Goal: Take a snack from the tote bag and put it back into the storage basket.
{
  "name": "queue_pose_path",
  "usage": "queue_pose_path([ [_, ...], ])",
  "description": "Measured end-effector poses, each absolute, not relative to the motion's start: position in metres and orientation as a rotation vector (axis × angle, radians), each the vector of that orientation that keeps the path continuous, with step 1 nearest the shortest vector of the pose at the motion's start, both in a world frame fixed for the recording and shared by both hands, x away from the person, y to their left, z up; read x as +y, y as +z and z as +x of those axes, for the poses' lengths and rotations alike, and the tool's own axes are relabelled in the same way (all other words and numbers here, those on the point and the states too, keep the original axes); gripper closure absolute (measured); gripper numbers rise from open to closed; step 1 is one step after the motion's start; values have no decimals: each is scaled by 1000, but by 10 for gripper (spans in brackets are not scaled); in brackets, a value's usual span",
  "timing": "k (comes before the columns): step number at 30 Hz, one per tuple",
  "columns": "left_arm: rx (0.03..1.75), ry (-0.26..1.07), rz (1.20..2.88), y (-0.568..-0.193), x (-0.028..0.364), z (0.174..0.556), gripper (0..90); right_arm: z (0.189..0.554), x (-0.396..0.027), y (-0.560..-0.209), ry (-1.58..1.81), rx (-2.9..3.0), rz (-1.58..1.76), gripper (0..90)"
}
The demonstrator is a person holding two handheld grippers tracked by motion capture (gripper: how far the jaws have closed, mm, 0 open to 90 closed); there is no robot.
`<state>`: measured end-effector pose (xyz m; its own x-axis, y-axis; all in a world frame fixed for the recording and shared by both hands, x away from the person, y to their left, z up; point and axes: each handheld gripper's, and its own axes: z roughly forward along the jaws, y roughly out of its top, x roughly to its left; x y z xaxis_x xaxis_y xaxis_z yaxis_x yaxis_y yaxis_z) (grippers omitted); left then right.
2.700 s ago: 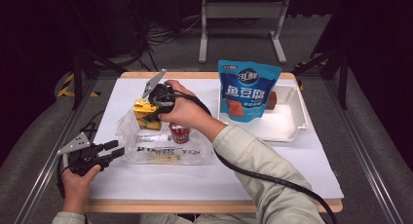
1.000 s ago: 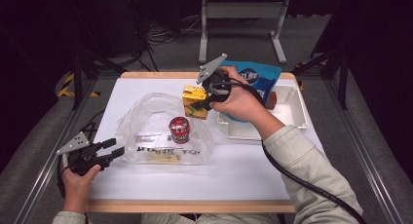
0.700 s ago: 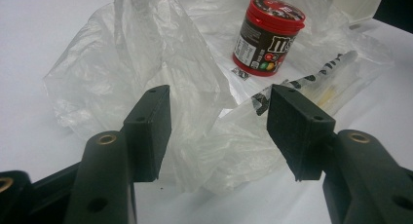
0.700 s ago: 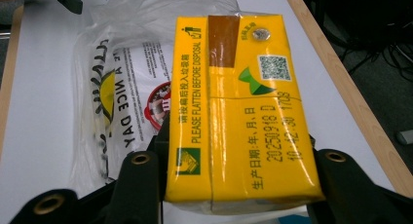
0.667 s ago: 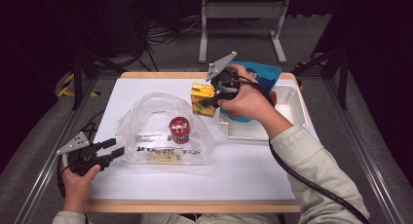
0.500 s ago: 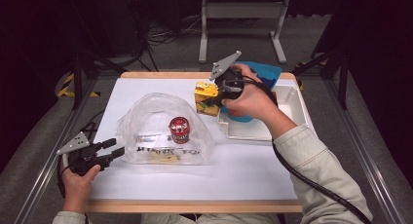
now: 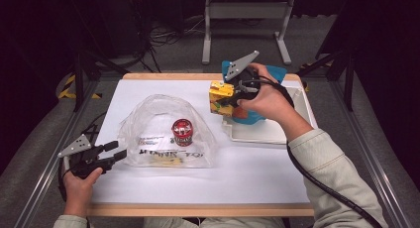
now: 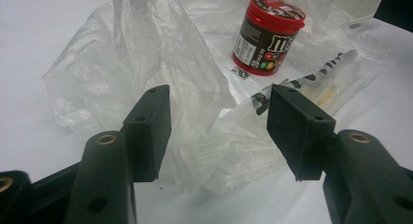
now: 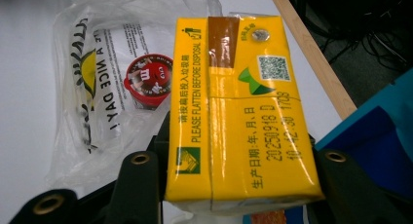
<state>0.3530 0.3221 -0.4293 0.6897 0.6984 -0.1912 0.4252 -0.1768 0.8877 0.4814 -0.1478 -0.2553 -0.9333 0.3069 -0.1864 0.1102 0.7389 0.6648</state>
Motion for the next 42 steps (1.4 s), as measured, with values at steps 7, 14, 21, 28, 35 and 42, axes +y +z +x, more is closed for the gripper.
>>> queue_pose_path([
  [7,892,311,1810,-429,322,353,425,482,-159,-255,980,2649,346,554],
  [14,891,311,1812,-429,322,353,425,481,-170,-256,963,2641,371,554],
  [21,891,309,1815,-429,321,353,425,482,-179,-261,949,2639,388,555],
  [28,893,308,1812,-429,321,353,424,483,-183,-270,928,2642,392,555],
  [35,892,307,1812,-430,321,353,424,486,-188,-282,910,2657,406,555],
  [42,891,308,1816,-430,321,353,424,487,-191,-294,896,2672,416,555],
])
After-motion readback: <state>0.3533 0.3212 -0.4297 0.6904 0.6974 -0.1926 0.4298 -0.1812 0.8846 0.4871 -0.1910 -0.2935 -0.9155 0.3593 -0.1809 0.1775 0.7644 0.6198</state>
